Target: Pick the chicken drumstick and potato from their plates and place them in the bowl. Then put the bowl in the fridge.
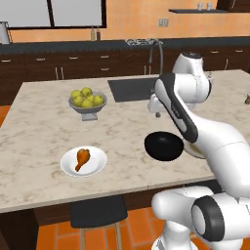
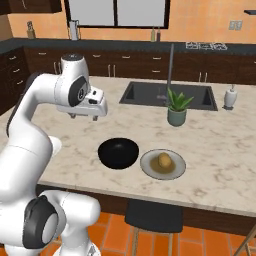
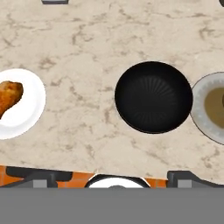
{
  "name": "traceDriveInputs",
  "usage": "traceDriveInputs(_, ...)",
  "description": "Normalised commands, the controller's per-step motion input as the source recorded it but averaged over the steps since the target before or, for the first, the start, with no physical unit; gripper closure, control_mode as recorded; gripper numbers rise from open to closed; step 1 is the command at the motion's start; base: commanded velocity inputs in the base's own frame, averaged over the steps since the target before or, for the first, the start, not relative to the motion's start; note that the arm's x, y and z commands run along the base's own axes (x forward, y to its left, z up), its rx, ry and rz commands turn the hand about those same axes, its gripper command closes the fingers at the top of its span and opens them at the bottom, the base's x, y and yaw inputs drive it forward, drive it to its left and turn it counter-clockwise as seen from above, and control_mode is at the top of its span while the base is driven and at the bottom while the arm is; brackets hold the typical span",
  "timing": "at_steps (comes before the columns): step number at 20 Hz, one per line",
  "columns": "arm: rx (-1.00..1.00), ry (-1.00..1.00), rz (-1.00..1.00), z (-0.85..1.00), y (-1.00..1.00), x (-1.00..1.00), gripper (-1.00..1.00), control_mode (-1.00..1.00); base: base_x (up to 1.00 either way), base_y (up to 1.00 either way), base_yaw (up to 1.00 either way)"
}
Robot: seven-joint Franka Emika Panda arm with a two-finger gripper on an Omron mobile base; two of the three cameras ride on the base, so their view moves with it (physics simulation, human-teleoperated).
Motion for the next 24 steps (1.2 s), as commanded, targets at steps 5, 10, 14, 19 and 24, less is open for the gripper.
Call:
traceDriveInputs(5,0.00,0.06,0.01,-0.21,-0.98,0.18,-1.00,-1.00,0.00,0.00,0.00)
traceDriveInputs(10,0.00,0.05,0.15,-0.10,-1.00,0.15,-1.00,-1.00,0.00,0.00,0.00)
traceDriveInputs(14,-0.01,0.03,0.25,-0.25,-0.98,0.16,-1.00,-1.00,0.00,0.00,0.00)
traceDriveInputs(19,-0.01,0.02,0.16,-0.49,-0.86,0.33,-1.00,-1.00,0.00,0.00,0.00)
traceDriveInputs(24,0.00,0.07,0.03,-0.48,-0.75,0.48,-1.00,-1.00,0.00,0.00,0.00)
